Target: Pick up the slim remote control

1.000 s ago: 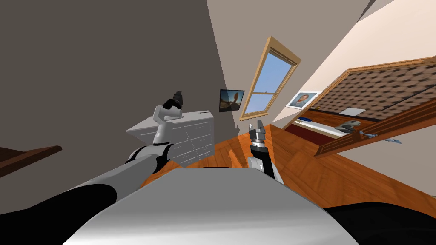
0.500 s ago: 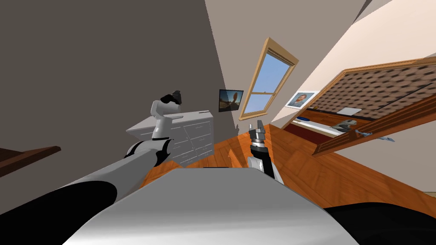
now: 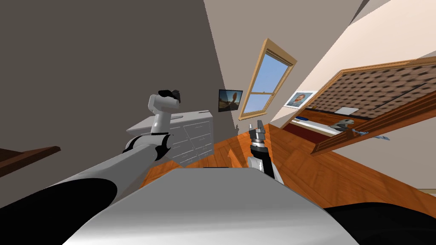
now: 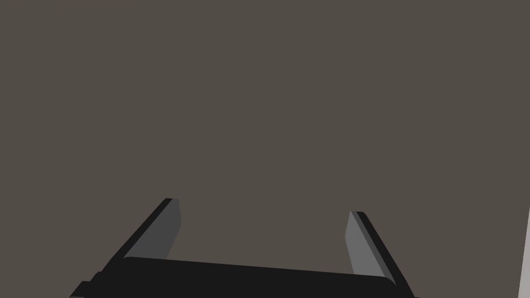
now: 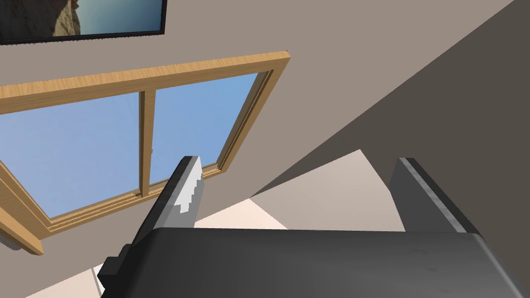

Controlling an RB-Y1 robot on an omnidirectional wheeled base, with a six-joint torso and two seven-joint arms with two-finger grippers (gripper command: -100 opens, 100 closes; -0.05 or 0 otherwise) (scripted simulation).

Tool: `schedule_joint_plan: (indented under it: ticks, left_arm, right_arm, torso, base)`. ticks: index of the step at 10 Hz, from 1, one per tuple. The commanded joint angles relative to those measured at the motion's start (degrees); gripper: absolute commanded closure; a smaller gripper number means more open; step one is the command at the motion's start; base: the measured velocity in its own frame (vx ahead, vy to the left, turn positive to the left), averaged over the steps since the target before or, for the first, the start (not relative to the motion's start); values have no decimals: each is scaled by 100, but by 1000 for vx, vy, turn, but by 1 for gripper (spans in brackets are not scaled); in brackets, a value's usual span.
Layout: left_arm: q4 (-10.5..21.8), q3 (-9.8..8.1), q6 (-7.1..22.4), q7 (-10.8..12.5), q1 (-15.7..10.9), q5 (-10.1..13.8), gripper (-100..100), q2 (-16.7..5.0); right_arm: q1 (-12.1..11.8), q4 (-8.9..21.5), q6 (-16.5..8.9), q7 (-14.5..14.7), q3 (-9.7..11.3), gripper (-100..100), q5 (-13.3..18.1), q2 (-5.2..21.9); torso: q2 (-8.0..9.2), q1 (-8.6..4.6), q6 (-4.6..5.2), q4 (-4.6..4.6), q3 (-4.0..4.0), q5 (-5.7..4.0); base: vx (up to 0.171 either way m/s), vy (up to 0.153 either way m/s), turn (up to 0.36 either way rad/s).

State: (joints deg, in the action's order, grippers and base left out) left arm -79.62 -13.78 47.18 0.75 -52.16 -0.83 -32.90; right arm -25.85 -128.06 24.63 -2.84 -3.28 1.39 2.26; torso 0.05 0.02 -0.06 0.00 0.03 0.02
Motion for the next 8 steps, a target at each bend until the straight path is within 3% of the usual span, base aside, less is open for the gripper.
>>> schedule_joint_plan:
  ticks: [1, 3, 4, 6, 7, 8]
  left_arm:
    - [286, 2, 286, 5, -286, 73, -100, -131]
    - [401, 2, 567, 5, -379, 73, -100, -131]
    - [666, 12, 764, 10, -652, 157, -100, -260]
    - [777, 12, 1021, 10, -717, 157, -100, -260]
    - [1085, 30, 1186, 18, -1003, 248, -100, -385]
    - [1154, 30, 1344, 18, -1036, 248, -100, -385]
  right_arm:
    - [0, 0, 0, 0, 0, 0, 0, 0]
    - [0, 0, 0, 0, 0, 0, 0, 0]
    - [0, 0, 0, 0, 0, 0, 0, 0]
    - [0, 0, 0, 0, 0, 0, 0, 0]
    - [0, 0, 0, 0, 0, 0, 0, 0]
    - [0, 0, 0, 0, 0, 0, 0, 0]
  torso:
    - [0, 0, 0, 0, 0, 0]
    - [1, 0, 0, 0, 0, 0]
    - [-1, 1, 0, -1, -1, 0]
    - [-1, 3, 0, 0, -1, 1]
    - [-2, 2, 0, -1, -1, 1]
    - [-2, 3, 0, 0, -1, 0]
  base:
    - [-14, 0, -20]
    - [-10, 1, -9]
    - [-10, 4, -22]
    - [-5, 4, -7]
    - [-6, 8, -18]
    - [-4, 11, -13]
